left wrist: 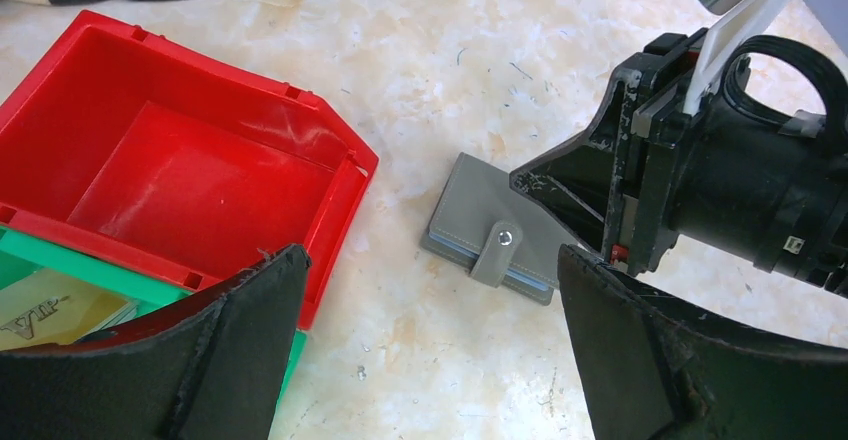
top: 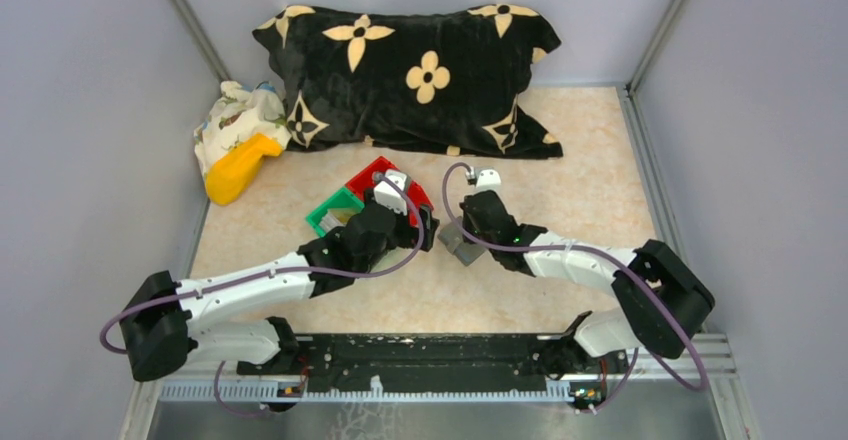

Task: Take the credit cards out of the card holder

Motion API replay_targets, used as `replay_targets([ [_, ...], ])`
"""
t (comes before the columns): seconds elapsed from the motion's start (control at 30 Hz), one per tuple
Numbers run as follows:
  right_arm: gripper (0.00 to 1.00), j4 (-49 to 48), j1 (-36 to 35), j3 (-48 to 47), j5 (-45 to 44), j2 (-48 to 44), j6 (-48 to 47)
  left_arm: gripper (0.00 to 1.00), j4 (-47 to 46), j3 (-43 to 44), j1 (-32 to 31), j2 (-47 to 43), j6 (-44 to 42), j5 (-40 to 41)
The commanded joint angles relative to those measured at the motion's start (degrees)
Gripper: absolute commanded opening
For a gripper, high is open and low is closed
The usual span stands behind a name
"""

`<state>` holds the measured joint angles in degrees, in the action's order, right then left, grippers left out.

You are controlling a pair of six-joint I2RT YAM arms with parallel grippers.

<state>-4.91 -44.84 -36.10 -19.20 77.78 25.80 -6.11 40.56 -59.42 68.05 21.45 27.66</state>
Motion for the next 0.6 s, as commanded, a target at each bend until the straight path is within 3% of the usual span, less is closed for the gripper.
replay_targets([
  [0.0,0.02,-2.54,0.01,-0.51,1.38,1.81,-1.25,1.0,-1.32,-0.37,0.1,-0.4,0.81,-0.44],
  [0.23,0.02,-5.6,0.02,1.16,4.23,5.63,0.14,1.0,-1.61,0.05,0.26,0.77,0.82,-0.94],
  [0.57,0.02,-7.13,-1.04,3.7,7.94,2.05,1.97,1.0,-2.17,-0.39,0.53,0.92,0.86,-1.36],
])
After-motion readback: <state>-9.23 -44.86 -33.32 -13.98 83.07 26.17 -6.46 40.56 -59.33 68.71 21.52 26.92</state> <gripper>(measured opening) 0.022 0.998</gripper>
